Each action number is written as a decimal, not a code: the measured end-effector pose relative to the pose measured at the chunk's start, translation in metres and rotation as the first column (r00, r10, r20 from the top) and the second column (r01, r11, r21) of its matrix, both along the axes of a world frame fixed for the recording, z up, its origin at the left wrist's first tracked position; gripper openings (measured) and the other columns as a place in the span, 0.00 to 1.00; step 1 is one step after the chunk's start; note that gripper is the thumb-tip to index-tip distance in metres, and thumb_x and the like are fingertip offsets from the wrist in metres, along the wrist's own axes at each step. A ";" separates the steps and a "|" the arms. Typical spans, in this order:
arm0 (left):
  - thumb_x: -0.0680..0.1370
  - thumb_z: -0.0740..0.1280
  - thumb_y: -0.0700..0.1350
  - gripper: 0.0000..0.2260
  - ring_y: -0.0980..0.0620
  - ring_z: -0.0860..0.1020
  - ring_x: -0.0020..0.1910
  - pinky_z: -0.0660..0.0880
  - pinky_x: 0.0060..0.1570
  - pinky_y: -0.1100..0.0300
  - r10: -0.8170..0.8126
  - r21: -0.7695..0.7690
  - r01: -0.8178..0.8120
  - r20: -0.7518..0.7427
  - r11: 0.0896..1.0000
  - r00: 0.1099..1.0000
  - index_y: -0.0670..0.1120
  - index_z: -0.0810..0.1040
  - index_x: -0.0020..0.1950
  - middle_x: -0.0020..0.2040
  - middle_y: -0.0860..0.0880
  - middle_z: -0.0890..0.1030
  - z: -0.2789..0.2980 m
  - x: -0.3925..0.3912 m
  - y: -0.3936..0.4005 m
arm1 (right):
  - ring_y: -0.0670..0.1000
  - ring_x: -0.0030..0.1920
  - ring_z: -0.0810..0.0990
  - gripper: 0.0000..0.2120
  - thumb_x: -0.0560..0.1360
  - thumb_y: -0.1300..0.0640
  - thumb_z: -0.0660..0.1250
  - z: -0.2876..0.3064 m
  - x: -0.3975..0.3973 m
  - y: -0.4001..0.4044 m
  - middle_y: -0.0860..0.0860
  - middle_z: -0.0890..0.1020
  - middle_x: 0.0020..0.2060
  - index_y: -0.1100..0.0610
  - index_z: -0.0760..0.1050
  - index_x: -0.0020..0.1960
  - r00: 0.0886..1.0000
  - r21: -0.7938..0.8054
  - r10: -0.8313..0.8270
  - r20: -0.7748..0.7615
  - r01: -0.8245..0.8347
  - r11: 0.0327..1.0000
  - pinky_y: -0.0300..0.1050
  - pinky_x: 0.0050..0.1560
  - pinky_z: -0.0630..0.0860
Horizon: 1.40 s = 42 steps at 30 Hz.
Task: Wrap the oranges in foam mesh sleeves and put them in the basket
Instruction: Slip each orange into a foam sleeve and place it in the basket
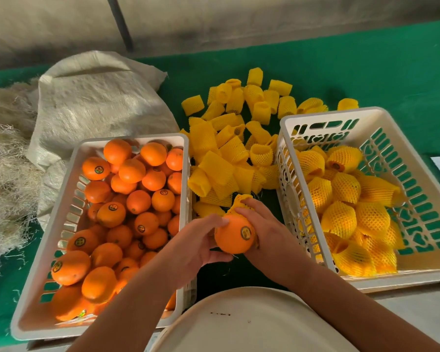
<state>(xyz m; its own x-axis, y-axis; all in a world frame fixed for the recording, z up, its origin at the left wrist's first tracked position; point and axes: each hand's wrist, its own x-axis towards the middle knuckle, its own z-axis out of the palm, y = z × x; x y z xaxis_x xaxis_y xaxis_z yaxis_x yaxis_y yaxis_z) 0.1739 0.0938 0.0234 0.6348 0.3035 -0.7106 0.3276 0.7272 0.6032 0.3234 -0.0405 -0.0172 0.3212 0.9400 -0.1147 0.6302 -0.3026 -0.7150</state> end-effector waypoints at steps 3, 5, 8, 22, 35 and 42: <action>0.62 0.79 0.52 0.31 0.43 0.87 0.47 0.83 0.38 0.54 0.210 0.039 -0.208 -0.058 0.977 0.976 0.49 0.73 0.62 0.61 0.43 0.78 -0.003 0.004 0.004 | 0.44 0.65 0.72 0.35 0.78 0.57 0.72 -0.004 -0.001 -0.003 0.42 0.62 0.78 0.47 0.62 0.81 0.995 0.025 -0.097 0.033 0.096 0.995 0.25 0.56 0.69; 0.61 0.78 0.55 0.30 0.42 0.85 0.52 0.83 0.39 0.54 0.251 0.135 -0.238 -0.091 0.962 0.964 0.50 0.74 0.60 0.61 0.44 0.78 -0.005 0.005 0.006 | 0.42 0.62 0.73 0.33 0.79 0.59 0.69 -0.006 -0.003 -0.004 0.44 0.65 0.78 0.49 0.63 0.81 0.990 0.041 -0.127 0.067 0.124 0.991 0.23 0.52 0.68; 0.62 0.76 0.64 0.24 0.48 0.83 0.51 0.82 0.38 0.61 0.182 0.385 -0.111 -0.154 0.916 0.971 0.56 0.78 0.53 0.56 0.52 0.80 -0.007 0.004 0.001 | 0.45 0.68 0.74 0.32 0.80 0.59 0.67 -0.005 -0.007 -0.002 0.46 0.66 0.79 0.51 0.63 0.81 0.983 0.079 -0.138 0.121 0.129 0.988 0.28 0.63 0.66; 0.68 0.76 0.67 0.24 0.62 0.80 0.48 0.78 0.38 0.70 -0.062 0.757 0.269 -0.291 0.595 0.955 0.65 0.73 0.60 0.49 0.66 0.78 -0.024 0.007 -0.012 | 0.53 0.77 0.68 0.36 0.82 0.51 0.68 -0.001 -0.010 0.000 0.44 0.57 0.83 0.49 0.54 0.84 0.989 0.094 -0.089 0.117 0.078 0.992 0.43 0.70 0.67; 0.68 0.72 0.73 0.33 0.63 0.75 0.59 0.79 0.56 0.57 0.247 0.956 0.032 -0.107 0.291 0.963 0.62 0.70 0.69 0.61 0.64 0.74 -0.026 -0.001 -0.017 | 0.46 0.57 0.80 0.22 0.77 0.50 0.73 0.021 -0.014 0.001 0.42 0.74 0.65 0.51 0.74 0.69 0.985 0.449 -0.155 -0.074 0.172 0.877 0.41 0.51 0.81; 0.69 0.71 0.70 0.33 0.66 0.73 0.64 0.81 0.49 0.66 0.092 0.970 0.028 -0.052 0.243 0.994 0.61 0.69 0.70 0.63 0.76 0.67 -0.016 0.001 -0.028 | 0.42 0.70 0.74 0.50 0.68 0.34 0.77 0.026 -0.012 0.014 0.40 0.69 0.74 0.39 0.53 0.82 0.783 0.070 -0.163 -0.601 0.254 0.965 0.42 0.61 0.81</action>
